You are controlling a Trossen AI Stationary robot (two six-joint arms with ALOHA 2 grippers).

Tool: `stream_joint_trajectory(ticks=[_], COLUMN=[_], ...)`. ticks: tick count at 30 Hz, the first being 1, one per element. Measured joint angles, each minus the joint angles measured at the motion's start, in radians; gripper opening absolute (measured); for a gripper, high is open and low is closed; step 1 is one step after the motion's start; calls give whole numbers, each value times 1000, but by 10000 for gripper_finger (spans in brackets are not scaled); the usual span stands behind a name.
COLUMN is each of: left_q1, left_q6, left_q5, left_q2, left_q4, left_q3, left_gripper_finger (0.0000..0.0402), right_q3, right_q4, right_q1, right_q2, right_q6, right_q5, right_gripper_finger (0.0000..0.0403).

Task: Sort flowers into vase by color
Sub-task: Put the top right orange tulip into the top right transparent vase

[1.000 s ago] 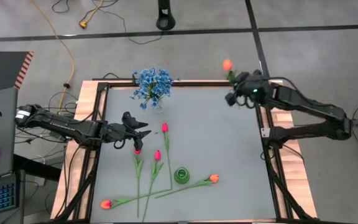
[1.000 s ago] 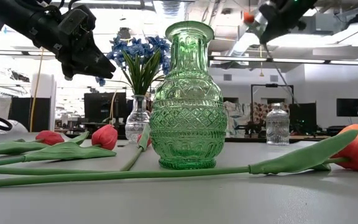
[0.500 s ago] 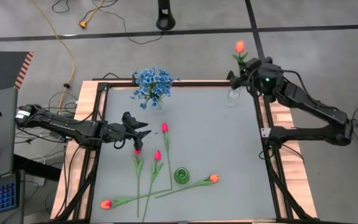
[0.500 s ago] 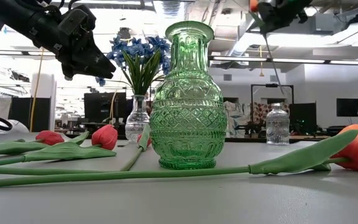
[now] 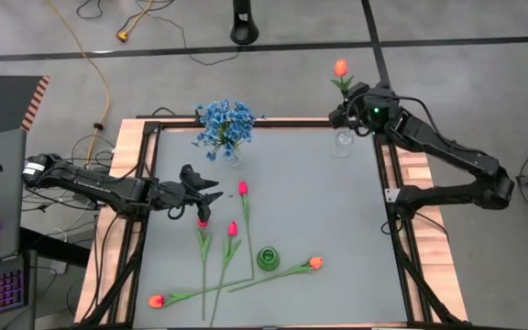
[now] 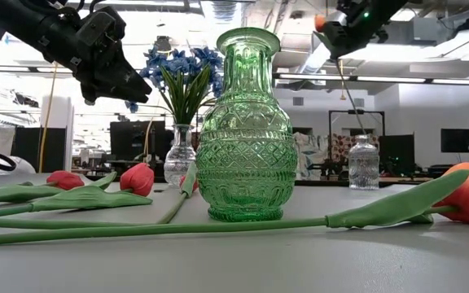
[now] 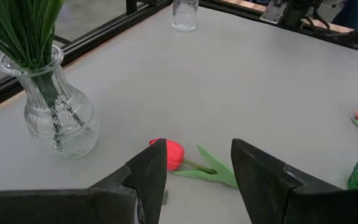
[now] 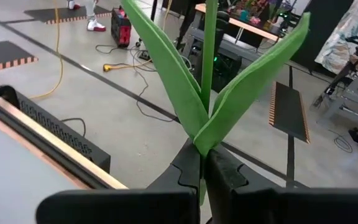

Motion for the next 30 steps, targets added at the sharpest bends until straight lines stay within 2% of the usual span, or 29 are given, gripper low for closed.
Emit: stream_joint_trajectory(ticks=[13, 22, 30], left_q1=[0, 0, 0], left_q6=[0, 0, 0], left_q5=[0, 0, 0], left_q2=[1, 1, 1], left_q4=[0, 0, 0], left_q3=[0, 0, 0], left_gripper_finger=[167, 167, 167], right_q3=[0, 2, 1], right_q4=[-6, -112, -103], right_q1=[0, 0, 0], right_q2=[0, 1, 0], right_q6=[33, 85, 97], right_q5=[-1, -1, -1], right_gripper_finger=[36, 36, 36])
